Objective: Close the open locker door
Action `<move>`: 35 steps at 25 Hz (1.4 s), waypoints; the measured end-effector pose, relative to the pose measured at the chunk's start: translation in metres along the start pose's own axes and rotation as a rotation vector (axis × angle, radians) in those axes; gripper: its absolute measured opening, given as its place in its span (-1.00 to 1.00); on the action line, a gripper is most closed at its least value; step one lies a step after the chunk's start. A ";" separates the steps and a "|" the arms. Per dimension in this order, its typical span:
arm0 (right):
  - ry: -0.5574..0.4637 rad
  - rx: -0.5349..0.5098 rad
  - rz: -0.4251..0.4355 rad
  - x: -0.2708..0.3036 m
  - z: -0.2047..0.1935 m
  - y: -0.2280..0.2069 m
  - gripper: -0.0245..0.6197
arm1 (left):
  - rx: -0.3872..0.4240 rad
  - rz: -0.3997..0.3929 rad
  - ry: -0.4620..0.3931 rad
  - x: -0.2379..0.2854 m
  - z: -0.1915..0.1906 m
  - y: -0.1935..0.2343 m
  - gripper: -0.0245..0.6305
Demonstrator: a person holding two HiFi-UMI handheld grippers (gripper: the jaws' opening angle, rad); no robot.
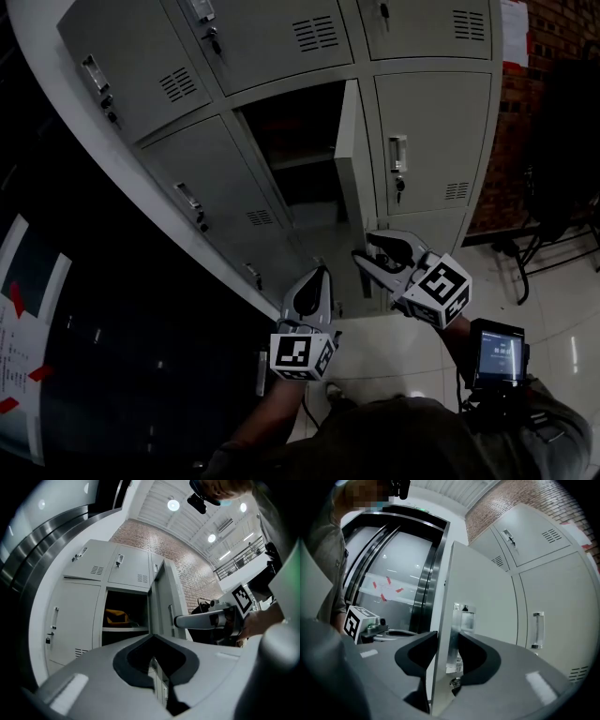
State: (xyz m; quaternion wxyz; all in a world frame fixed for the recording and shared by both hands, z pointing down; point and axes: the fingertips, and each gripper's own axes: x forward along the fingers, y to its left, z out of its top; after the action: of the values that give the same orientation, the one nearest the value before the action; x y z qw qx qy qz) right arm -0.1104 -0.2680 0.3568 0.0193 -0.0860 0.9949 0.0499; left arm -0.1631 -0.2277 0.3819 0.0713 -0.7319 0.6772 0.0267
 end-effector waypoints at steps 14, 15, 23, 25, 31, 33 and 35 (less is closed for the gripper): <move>0.030 -0.016 -0.159 0.120 -0.003 0.013 -0.54 | -0.018 -0.100 -0.015 0.002 -0.002 0.128 -0.93; 0.030 -0.017 -0.175 0.128 -0.004 0.012 -0.54 | -0.017 -0.109 -0.018 0.002 -0.002 0.136 -0.93; 0.029 -0.013 -0.290 0.174 -0.008 -0.003 -0.56 | -0.015 -0.167 -0.033 0.009 0.002 0.181 -0.93; 0.033 -0.012 -0.306 0.183 -0.011 -0.007 -0.56 | -0.017 -0.173 -0.034 0.012 0.001 0.189 -0.93; 0.052 -0.030 -0.307 0.212 -0.013 -0.019 -0.56 | -0.027 -0.171 -0.040 0.029 -0.001 0.209 -0.93; 0.057 -0.035 -0.306 0.222 -0.015 -0.024 -0.56 | -0.026 -0.164 -0.041 0.037 -0.002 0.215 -0.93; 0.065 -0.035 -0.301 0.231 -0.017 -0.031 -0.57 | -0.027 -0.155 -0.038 0.043 -0.003 0.220 -0.93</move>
State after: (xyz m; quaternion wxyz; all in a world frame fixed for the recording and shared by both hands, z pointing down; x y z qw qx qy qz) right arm -0.3328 -0.3394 0.3596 -0.0069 -0.2359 0.9698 0.0611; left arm -0.3788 -0.2869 0.3641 0.0761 -0.7823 0.6166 0.0443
